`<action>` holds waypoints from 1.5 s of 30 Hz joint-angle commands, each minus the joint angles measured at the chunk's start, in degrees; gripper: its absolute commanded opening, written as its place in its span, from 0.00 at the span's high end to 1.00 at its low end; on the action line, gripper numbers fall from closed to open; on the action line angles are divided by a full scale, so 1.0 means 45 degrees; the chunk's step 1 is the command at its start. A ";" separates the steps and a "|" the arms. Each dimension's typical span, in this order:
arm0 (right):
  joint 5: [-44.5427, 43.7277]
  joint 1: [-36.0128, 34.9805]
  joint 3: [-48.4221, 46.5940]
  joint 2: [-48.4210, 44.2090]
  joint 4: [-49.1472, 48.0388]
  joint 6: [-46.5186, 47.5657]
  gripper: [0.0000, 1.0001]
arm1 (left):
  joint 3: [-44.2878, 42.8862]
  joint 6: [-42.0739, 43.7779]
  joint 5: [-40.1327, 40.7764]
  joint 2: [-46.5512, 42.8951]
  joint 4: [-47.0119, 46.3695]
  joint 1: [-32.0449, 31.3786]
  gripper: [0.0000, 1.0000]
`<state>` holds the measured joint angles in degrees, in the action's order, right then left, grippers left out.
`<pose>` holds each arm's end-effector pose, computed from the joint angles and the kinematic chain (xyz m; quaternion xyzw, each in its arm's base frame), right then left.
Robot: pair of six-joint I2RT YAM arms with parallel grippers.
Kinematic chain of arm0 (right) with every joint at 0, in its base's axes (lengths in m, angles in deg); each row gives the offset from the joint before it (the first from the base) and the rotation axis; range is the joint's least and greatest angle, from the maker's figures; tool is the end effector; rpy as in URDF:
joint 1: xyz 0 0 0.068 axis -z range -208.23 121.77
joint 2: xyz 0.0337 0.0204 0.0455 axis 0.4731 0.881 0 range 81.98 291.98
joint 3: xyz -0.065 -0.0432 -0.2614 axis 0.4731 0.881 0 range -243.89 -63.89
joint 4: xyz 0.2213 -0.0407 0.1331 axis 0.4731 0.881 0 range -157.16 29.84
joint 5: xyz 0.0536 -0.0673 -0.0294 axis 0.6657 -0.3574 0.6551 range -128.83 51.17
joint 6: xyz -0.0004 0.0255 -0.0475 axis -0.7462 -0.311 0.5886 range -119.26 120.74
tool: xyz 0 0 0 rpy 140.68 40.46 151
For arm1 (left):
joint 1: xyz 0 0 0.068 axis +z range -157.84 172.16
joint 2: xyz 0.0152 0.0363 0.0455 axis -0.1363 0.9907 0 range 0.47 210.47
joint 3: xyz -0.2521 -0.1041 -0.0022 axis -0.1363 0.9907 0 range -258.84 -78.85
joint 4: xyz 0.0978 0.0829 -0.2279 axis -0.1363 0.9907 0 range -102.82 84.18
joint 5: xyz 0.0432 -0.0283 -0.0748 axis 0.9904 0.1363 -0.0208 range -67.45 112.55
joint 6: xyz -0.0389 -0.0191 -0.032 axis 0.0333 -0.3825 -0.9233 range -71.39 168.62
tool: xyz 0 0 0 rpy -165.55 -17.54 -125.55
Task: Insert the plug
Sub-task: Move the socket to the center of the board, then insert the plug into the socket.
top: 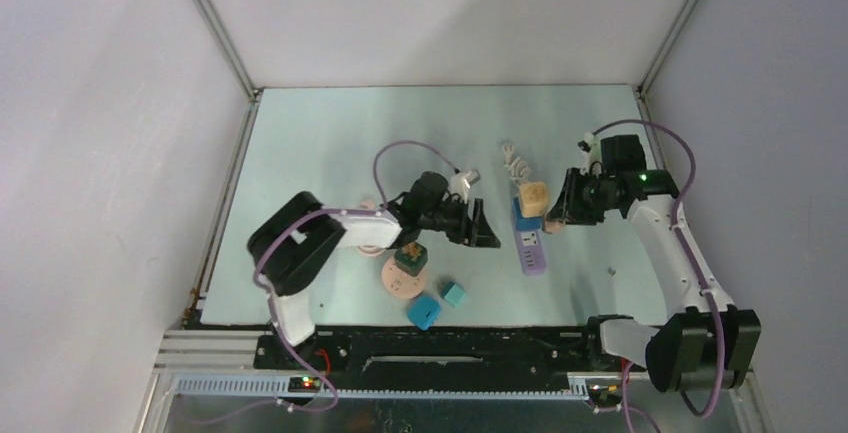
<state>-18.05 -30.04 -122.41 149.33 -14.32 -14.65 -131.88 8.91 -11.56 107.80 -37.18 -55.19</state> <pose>0.2200 0.0195 0.2843 0.0690 0.9522 0.2088 0.2119 0.2428 -0.2930 0.1500 0.2017 0.8160 -0.5137 0.1720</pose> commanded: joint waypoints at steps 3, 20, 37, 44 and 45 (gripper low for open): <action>-0.0553 -0.0730 -0.0632 0.1309 0.0736 0.2202 1.00 | 0.0566 0.2471 0.0820 -0.2893 0.1468 0.0326 0.32; -0.1289 -0.1218 -0.0314 0.3203 -0.1164 0.2122 1.00 | 0.1000 0.3165 0.1662 -0.4726 0.2639 0.0832 0.30; -0.2121 -0.2019 0.1868 0.2002 -0.3688 -0.0058 1.00 | 0.0792 0.3219 0.1693 -0.4539 0.2941 0.1030 0.30; -0.2592 -0.2390 0.2127 0.1838 -0.3939 -0.0604 1.00 | 0.0312 0.2672 0.1375 -0.3674 0.2508 0.1030 0.31; -0.2642 -0.2416 0.2126 0.1953 -0.3928 -0.0582 1.00 | 0.0305 0.2583 0.1357 -0.3648 0.2384 0.1031 0.31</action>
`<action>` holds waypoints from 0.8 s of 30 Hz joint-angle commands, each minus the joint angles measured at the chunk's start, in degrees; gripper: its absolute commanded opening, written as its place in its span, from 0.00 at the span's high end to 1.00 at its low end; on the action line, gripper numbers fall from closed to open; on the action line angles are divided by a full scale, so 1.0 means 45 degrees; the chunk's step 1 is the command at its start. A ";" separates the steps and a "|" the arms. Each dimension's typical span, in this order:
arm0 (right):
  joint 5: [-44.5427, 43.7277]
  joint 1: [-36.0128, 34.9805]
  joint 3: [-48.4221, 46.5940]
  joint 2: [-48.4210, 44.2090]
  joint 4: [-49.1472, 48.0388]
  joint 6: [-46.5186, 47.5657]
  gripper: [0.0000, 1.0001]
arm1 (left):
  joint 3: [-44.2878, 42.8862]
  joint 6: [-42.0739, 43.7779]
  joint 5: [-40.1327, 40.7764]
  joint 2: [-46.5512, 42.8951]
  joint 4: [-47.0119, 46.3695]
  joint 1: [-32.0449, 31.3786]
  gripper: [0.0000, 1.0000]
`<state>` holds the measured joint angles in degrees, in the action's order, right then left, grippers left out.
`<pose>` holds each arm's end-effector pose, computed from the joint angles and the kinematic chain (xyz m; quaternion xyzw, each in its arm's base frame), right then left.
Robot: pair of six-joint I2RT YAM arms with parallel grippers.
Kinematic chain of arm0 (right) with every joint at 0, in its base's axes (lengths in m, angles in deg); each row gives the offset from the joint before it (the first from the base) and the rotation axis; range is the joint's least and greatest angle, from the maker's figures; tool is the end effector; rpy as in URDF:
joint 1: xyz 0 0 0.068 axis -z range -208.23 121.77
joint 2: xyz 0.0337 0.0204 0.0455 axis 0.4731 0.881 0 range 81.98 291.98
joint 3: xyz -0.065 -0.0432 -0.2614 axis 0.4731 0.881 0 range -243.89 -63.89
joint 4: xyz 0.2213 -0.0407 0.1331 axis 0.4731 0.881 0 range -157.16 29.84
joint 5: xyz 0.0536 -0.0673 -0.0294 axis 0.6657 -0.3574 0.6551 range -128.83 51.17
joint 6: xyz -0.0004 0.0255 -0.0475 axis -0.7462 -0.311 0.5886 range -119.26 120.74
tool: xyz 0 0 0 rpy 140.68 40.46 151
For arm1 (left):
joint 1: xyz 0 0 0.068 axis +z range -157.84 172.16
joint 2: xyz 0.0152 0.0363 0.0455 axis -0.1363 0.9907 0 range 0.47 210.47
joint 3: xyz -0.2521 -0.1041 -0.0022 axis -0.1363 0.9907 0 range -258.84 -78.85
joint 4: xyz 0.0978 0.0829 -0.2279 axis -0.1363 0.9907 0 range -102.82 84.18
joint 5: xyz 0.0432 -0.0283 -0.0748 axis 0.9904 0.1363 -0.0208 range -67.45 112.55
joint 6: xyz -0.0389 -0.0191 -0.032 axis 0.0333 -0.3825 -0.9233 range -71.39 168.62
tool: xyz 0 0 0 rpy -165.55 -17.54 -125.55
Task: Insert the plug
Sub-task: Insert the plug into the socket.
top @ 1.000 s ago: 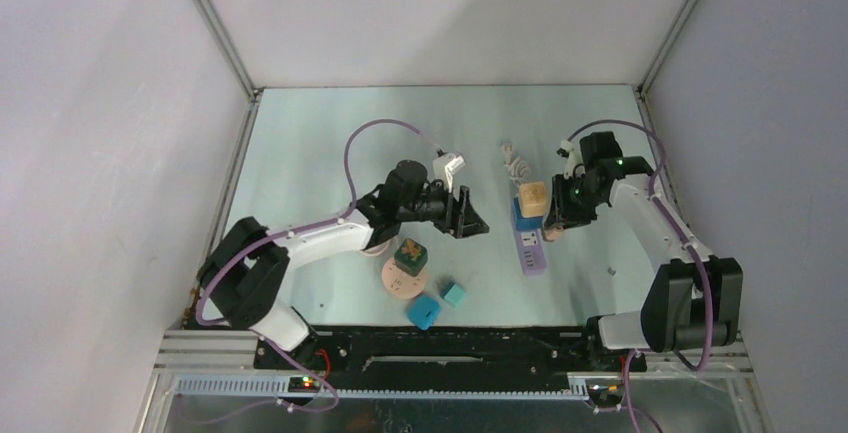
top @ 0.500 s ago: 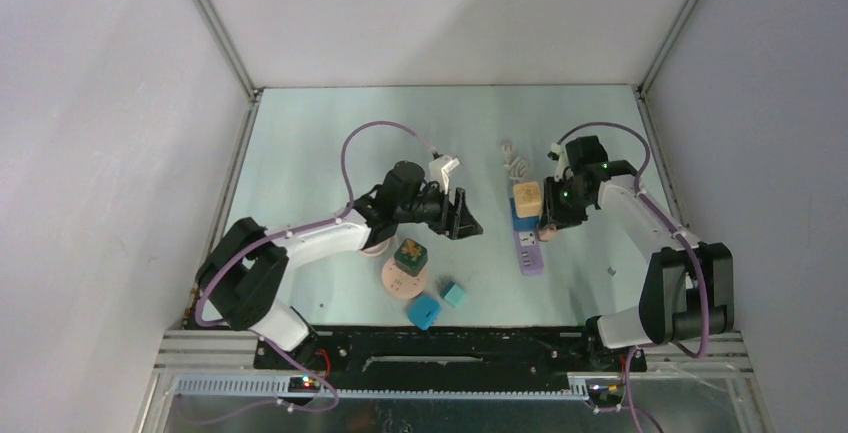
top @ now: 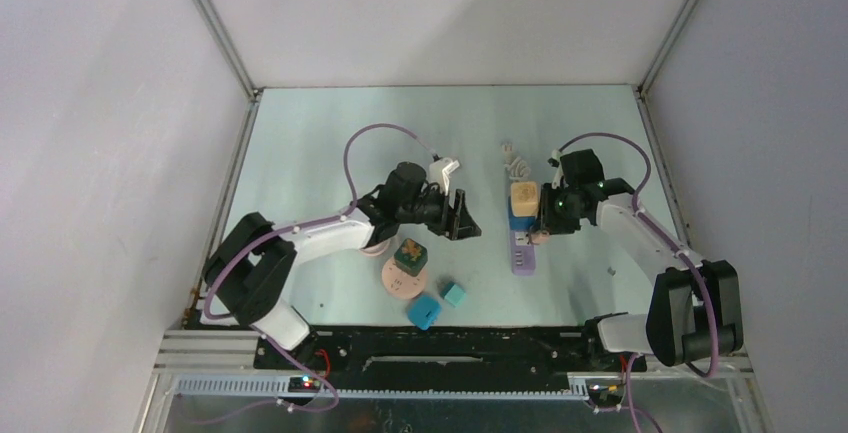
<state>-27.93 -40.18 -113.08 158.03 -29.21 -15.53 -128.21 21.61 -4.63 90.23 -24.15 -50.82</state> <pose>0.2416 0.0580 0.2139 0.0160 0.9716 0.1427 0.1879 0.2352 -0.2415 0.2131 0.2344 0.8131 -0.4486 0.2876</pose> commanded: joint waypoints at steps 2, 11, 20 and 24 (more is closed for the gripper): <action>-0.0491 -0.0214 0.0052 0.0185 -0.0588 -0.0359 1.00 | -0.0547 -0.0368 -0.0252 0.0331 -0.0680 0.0059 0.31; -0.0840 -0.0692 0.0052 0.0314 0.0263 -0.0363 1.00 | -0.0816 -0.0165 -0.0263 0.0646 -0.0233 0.0050 0.31; -0.0978 -0.0812 0.0292 -0.0194 0.0586 -0.0566 1.00 | -0.1822 -0.0041 -0.0371 0.1427 0.0093 0.0058 0.31; -0.0791 -0.0794 0.0528 -0.0388 0.0436 -0.0889 1.00 | -0.2334 0.0175 -0.0353 0.1604 0.0436 0.0059 0.31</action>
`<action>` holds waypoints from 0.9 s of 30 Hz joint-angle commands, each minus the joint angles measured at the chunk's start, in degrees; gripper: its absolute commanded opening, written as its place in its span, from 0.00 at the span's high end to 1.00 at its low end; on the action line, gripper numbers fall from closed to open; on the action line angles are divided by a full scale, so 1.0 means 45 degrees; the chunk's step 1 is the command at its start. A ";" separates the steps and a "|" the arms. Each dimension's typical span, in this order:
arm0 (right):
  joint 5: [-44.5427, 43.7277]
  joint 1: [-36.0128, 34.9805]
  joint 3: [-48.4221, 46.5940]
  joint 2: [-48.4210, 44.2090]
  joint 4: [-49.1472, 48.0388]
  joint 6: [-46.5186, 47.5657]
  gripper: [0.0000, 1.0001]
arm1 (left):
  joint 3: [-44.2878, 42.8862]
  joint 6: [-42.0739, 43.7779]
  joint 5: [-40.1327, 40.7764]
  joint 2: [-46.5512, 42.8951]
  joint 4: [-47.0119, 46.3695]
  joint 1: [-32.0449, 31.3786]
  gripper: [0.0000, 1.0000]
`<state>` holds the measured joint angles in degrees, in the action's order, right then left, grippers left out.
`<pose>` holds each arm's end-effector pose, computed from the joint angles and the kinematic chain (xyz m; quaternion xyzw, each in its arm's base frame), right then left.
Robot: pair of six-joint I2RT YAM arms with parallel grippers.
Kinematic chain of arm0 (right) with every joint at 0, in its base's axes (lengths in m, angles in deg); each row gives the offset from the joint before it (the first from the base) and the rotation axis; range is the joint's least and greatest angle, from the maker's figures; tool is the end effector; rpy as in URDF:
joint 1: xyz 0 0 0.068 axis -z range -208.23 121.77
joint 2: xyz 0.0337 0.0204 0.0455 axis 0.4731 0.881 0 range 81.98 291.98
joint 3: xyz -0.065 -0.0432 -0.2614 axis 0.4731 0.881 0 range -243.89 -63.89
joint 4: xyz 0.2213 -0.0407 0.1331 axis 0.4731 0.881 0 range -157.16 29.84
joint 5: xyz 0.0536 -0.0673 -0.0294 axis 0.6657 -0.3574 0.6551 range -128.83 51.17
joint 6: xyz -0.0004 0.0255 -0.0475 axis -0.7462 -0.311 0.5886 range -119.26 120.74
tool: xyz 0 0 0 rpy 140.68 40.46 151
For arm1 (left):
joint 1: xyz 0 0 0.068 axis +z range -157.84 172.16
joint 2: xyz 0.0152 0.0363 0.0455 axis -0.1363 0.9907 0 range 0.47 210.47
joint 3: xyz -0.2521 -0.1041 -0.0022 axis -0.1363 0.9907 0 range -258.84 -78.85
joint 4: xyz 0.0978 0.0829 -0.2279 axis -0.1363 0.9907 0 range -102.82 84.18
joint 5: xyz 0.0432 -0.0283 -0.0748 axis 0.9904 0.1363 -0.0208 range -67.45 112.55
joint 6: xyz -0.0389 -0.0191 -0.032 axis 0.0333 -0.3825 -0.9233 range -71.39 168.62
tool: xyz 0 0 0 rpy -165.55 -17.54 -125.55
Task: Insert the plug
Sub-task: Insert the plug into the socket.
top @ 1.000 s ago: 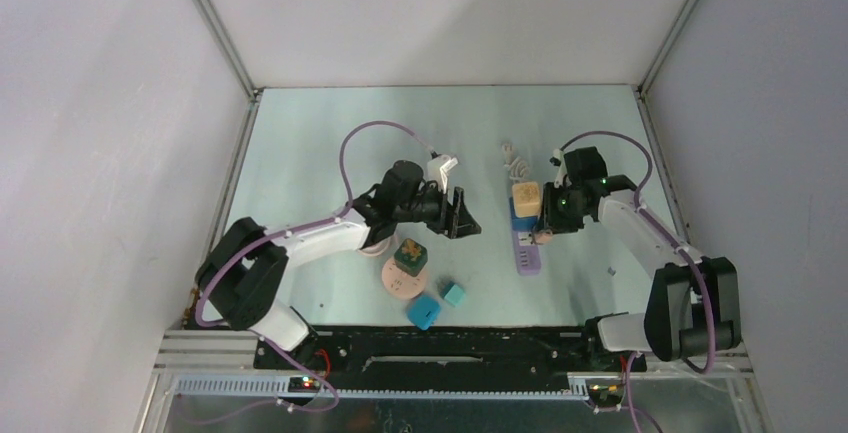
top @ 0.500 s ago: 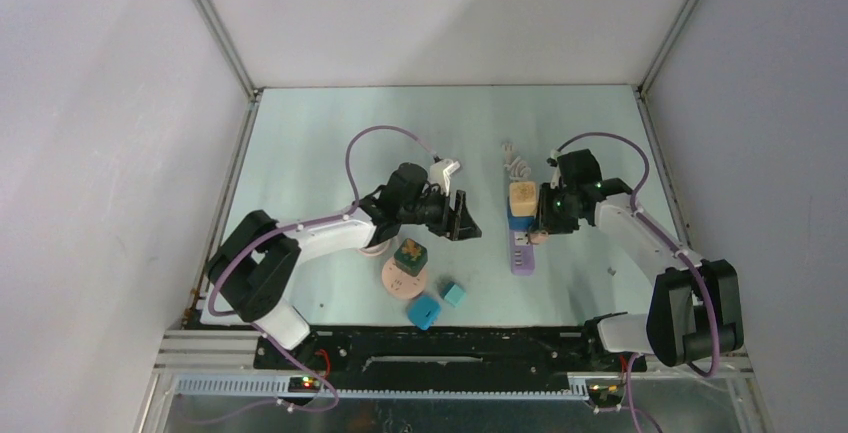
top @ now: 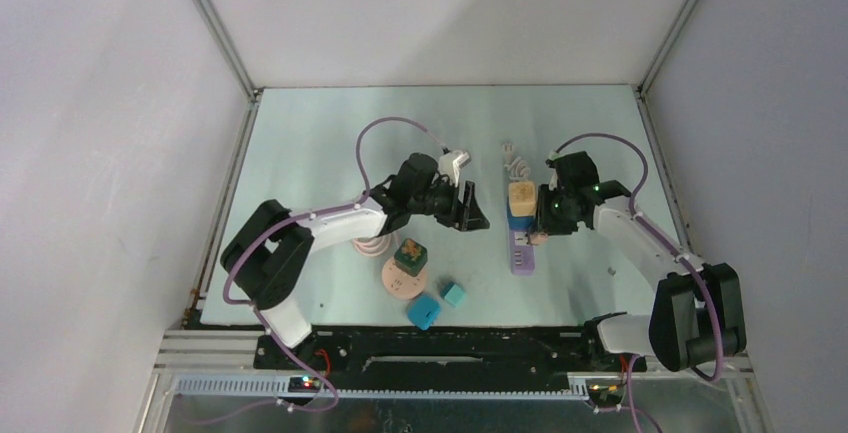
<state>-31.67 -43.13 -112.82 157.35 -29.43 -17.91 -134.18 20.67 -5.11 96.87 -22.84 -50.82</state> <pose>0.2376 0.0677 0.2152 0.0180 0.9727 0.1226 0.1960 0.2550 -0.2602 0.2057 0.2272 0.8226 -0.4468 0.2685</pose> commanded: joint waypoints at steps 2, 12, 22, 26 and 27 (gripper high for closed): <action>0.0218 -0.0128 0.0668 -0.0397 0.0310 -0.0513 1.00 | -0.1079 0.0367 -0.0221 0.0158 0.0176 0.0059 0.31; -0.0053 -0.0112 0.1166 -0.0108 -0.0056 -0.0645 1.00 | -0.1116 0.0044 -0.0210 0.0370 -0.0029 0.0054 0.31; -0.1125 -0.0138 0.0990 -0.0003 -0.0057 -0.0299 1.00 | -0.1028 -0.0170 -0.0189 0.0466 -0.0112 -0.0118 0.32; -0.1193 -0.0154 0.0808 0.0122 0.0075 -0.0130 1.00 | -0.1040 -0.0213 -0.0160 0.0521 -0.0120 -0.0158 0.32; -0.1147 -0.0177 0.0782 0.0174 0.0113 -0.0132 1.00 | -0.1063 -0.0223 -0.0162 0.0539 -0.0102 -0.0180 0.32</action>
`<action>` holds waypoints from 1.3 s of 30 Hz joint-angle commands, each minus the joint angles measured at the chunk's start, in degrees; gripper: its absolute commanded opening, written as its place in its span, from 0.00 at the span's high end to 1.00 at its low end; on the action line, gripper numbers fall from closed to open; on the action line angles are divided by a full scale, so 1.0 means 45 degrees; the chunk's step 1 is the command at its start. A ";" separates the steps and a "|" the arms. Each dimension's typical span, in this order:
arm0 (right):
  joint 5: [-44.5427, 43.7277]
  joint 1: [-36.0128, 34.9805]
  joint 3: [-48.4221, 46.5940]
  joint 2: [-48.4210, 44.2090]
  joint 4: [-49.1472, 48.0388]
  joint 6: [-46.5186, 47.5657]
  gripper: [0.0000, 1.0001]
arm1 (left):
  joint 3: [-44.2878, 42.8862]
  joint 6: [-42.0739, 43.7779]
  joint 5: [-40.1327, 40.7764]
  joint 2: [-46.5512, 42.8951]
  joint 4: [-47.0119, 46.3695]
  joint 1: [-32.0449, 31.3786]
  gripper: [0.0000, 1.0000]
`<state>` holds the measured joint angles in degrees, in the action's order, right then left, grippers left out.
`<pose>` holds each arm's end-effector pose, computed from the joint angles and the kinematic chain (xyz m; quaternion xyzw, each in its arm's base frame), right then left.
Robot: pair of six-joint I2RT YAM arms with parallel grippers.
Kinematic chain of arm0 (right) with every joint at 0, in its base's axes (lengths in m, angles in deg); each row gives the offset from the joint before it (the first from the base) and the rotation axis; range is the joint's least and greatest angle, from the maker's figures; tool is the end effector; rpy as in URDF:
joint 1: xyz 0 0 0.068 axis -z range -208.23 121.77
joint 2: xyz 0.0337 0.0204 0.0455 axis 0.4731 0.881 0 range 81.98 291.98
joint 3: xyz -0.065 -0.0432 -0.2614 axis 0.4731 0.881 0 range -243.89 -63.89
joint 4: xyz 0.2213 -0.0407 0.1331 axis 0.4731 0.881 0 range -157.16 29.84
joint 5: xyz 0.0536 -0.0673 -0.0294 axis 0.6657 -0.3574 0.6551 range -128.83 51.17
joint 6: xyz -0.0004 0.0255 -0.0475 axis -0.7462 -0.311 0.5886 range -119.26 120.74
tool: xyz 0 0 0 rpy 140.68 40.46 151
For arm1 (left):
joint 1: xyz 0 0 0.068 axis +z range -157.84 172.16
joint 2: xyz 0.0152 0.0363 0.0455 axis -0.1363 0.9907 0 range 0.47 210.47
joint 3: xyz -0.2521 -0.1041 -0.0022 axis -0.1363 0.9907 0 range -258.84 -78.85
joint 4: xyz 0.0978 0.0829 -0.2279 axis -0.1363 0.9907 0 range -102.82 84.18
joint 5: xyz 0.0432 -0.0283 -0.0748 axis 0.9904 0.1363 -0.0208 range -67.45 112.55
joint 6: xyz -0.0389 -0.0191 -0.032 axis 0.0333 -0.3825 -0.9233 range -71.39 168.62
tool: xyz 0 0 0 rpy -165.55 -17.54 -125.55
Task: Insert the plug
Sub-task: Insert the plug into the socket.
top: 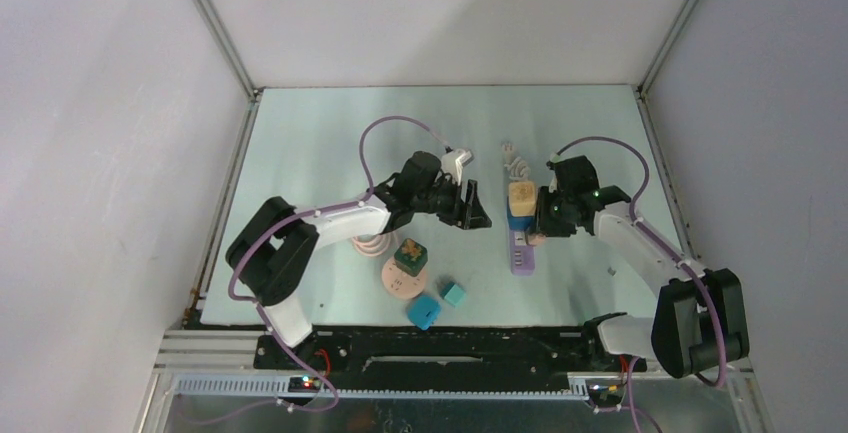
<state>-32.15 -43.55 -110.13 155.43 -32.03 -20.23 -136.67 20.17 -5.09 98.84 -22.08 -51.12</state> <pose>0.2312 0.0676 0.2110 0.0340 0.9689 0.1280 0.2092 0.2608 -0.2683 0.2062 0.2254 0.8241 -0.4477 0.2639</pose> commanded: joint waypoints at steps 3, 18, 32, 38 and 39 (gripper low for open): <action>-0.0698 -0.0162 0.0062 0.0713 0.1043 0.0327 1.00 | -0.0565 -0.0120 -0.0178 0.0151 -0.0182 -0.0108 0.32; -0.1776 -0.0501 -0.0138 0.0960 0.1443 -0.0058 1.00 | -0.0609 -0.0293 -0.0071 0.0212 -0.0407 -0.0161 0.32; -0.2675 -0.0591 0.0581 0.0116 0.0350 -0.0658 1.00 | -0.0476 -0.0429 -0.0057 0.0224 -0.0657 -0.0168 0.32; -0.2380 -0.0601 0.0666 0.0562 0.0330 -0.0566 1.00 | -0.0785 -0.0379 -0.0157 0.0416 -0.0535 -0.0166 0.32; -0.2270 -0.0592 0.0666 0.0598 0.0363 -0.0556 1.00 | -0.0810 -0.0353 -0.0144 0.0425 -0.0491 -0.0166 0.32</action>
<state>-38.80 -46.34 -109.41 155.41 -33.25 -23.92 -136.67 18.62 -5.06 100.13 -22.99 -51.58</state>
